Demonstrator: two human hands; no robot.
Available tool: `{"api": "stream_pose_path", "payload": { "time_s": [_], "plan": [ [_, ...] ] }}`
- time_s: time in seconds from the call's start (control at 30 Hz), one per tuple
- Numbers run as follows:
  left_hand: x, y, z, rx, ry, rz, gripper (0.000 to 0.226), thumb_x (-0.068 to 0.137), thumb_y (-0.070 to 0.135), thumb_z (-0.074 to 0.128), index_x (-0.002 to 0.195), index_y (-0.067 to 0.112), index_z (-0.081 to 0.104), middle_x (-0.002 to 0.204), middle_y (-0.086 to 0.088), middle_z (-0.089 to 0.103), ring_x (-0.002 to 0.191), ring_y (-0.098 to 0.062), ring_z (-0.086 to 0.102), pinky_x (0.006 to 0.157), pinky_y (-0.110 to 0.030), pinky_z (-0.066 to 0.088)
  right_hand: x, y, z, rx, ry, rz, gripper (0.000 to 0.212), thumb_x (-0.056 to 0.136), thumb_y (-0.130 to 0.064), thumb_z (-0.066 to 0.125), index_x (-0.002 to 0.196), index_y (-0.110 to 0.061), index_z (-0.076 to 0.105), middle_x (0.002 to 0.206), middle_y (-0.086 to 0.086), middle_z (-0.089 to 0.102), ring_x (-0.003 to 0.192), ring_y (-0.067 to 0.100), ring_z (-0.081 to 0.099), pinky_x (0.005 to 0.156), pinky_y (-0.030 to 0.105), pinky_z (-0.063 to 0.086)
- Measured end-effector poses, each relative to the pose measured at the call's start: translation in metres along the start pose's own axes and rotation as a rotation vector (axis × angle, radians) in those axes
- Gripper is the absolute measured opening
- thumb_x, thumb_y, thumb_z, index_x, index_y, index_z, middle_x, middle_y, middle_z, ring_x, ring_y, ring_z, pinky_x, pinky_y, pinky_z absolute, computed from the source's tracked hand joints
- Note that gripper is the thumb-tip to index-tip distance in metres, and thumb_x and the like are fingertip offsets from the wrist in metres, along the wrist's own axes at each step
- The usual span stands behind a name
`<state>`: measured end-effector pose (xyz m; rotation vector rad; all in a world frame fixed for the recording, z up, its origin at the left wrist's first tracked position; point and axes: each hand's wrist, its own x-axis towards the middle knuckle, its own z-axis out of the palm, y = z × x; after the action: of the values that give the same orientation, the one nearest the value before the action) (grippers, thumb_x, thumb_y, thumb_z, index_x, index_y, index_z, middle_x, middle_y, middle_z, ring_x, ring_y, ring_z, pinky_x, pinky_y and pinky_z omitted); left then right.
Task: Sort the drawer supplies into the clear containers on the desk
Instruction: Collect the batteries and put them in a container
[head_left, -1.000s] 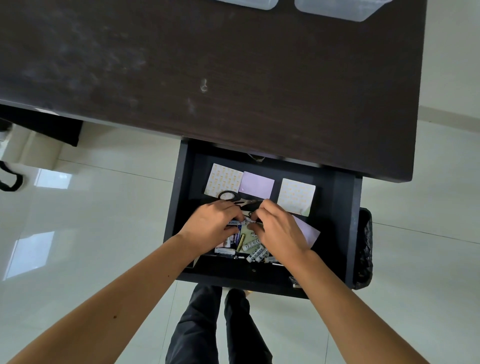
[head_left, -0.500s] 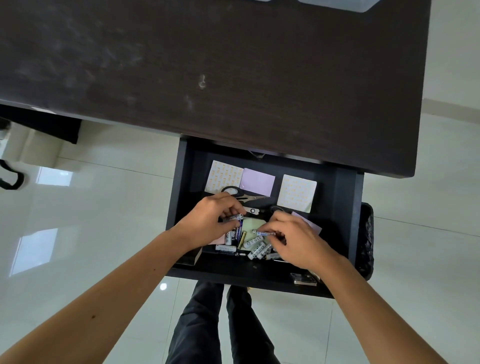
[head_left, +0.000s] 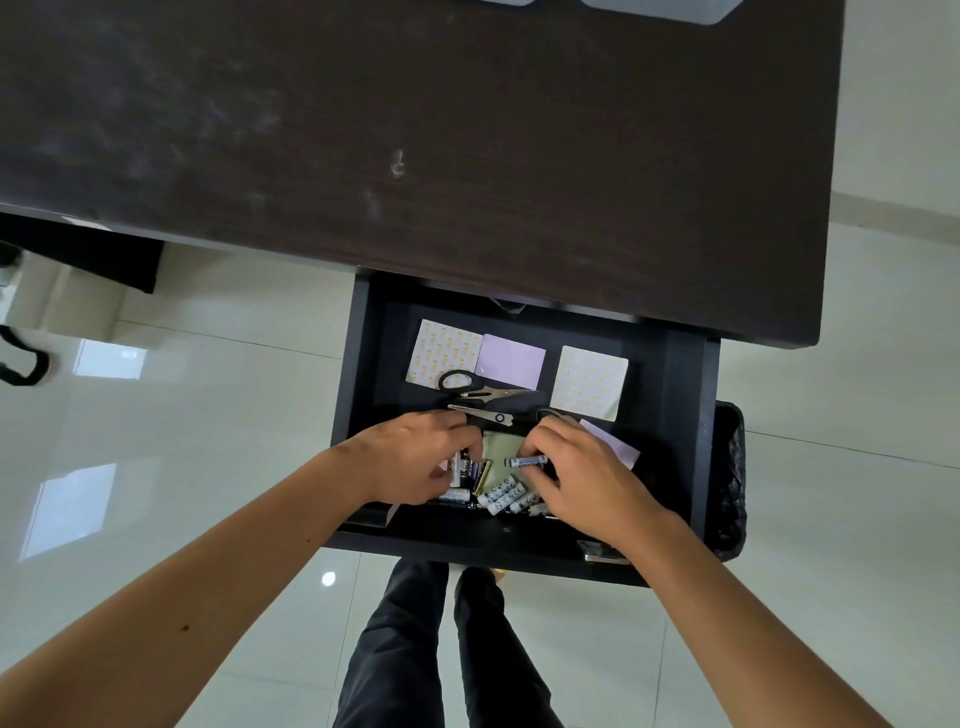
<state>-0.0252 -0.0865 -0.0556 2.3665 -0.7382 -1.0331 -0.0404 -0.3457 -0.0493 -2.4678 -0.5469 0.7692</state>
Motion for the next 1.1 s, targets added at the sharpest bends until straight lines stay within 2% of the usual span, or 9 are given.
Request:
{"api": "stream_pose_path", "payload": {
  "time_s": [0.07, 0.2, 0.33, 0.5, 0.67, 0.73, 0.87, 0.97, 1.1],
  "plan": [
    [0.001, -0.002, 0.002, 0.009, -0.028, -0.020, 0.042, 0.097, 0.022, 0.070, 0.135, 0.034, 0.057, 0.128, 0.009, 0.052, 0.113, -0.012, 0.054, 0.088, -0.021, 0.043, -0.002, 0.000, -0.007, 0.128, -0.038, 0.056, 0.008, 0.101, -0.023, 0.069, 0.109, -0.021, 0.069, 0.108, -0.011, 0.066, 0.097, 0.009, 0.059, 0.082, 0.028, 0.051],
    [0.004, -0.001, 0.001, -0.007, -0.045, -0.049, 0.034, 0.096, 0.019, 0.073, 0.126, 0.033, 0.064, 0.121, 0.011, 0.053, 0.112, -0.013, 0.057, 0.093, -0.030, 0.052, 0.000, 0.002, -0.007, 0.226, -0.101, 0.106, 0.033, 0.102, -0.022, 0.069, 0.135, -0.028, 0.069, 0.121, -0.016, 0.069, 0.103, 0.006, 0.063, 0.087, 0.022, 0.052],
    [0.006, -0.003, 0.002, 0.013, -0.046, -0.047, 0.025, 0.096, 0.018, 0.072, 0.120, 0.027, 0.068, 0.112, 0.011, 0.050, 0.110, -0.016, 0.058, 0.085, -0.027, 0.047, 0.002, 0.002, -0.005, 0.351, -0.118, 0.141, 0.022, 0.102, -0.018, 0.069, 0.121, -0.026, 0.077, 0.110, -0.017, 0.071, 0.093, 0.000, 0.068, 0.084, 0.020, 0.056],
    [0.008, -0.003, 0.005, 0.043, -0.045, -0.016, 0.024, 0.101, 0.026, 0.066, 0.125, 0.028, 0.065, 0.125, 0.005, 0.052, 0.114, -0.016, 0.055, 0.085, -0.022, 0.040, 0.001, 0.003, -0.005, 0.646, -0.217, 0.287, 0.014, 0.103, -0.014, 0.068, 0.115, -0.020, 0.072, 0.106, -0.001, 0.080, 0.100, 0.011, 0.078, 0.097, 0.040, 0.062],
    [0.008, -0.002, 0.004, -0.008, -0.019, -0.005, 0.021, 0.102, 0.034, 0.065, 0.122, 0.026, 0.065, 0.127, 0.008, 0.045, 0.105, -0.014, 0.055, 0.089, -0.026, 0.046, -0.002, 0.002, -0.009, 0.749, -0.228, 0.257, 0.040, 0.105, -0.002, 0.060, 0.138, -0.024, 0.064, 0.107, 0.005, 0.077, 0.102, 0.015, 0.078, 0.094, 0.036, 0.063],
    [0.007, -0.002, 0.004, -0.056, -0.015, -0.020, 0.020, 0.102, 0.035, 0.065, 0.120, 0.026, 0.066, 0.127, 0.010, 0.044, 0.103, -0.011, 0.054, 0.090, -0.028, 0.046, 0.000, 0.004, -0.009, 0.759, -0.239, 0.267, 0.037, 0.103, -0.005, 0.064, 0.129, -0.031, 0.069, 0.107, 0.004, 0.077, 0.103, 0.016, 0.077, 0.095, 0.038, 0.063],
    [0.004, -0.001, 0.002, -0.167, 0.015, -0.051, 0.015, 0.102, 0.031, 0.066, 0.116, 0.026, 0.066, 0.119, 0.010, 0.058, 0.104, -0.012, 0.059, 0.093, -0.031, 0.050, 0.003, 0.003, -0.005, 0.532, -0.183, 0.244, 0.008, 0.094, -0.028, 0.078, 0.096, -0.031, 0.071, 0.097, -0.006, 0.074, 0.092, 0.012, 0.073, 0.092, 0.043, 0.061],
    [0.001, -0.001, 0.001, -0.215, 0.041, -0.076, 0.014, 0.103, 0.029, 0.065, 0.116, 0.026, 0.063, 0.110, 0.009, 0.066, 0.101, -0.013, 0.062, 0.091, -0.033, 0.052, 0.006, -0.004, -0.002, 0.340, -0.213, 0.146, 0.017, 0.098, -0.024, 0.072, 0.109, -0.037, 0.070, 0.105, -0.013, 0.071, 0.089, 0.013, 0.070, 0.085, 0.042, 0.061],
    [-0.002, -0.003, 0.005, -0.180, 0.037, -0.077, 0.031, 0.106, 0.034, 0.059, 0.137, 0.034, 0.056, 0.129, 0.007, 0.062, 0.118, -0.013, 0.058, 0.103, -0.034, 0.048, 0.012, -0.013, 0.005, 0.049, -0.292, 0.040, 0.033, 0.098, -0.026, 0.074, 0.130, -0.034, 0.072, 0.109, -0.012, 0.056, 0.100, 0.009, 0.058, 0.085, 0.032, 0.051]
  ]
}}
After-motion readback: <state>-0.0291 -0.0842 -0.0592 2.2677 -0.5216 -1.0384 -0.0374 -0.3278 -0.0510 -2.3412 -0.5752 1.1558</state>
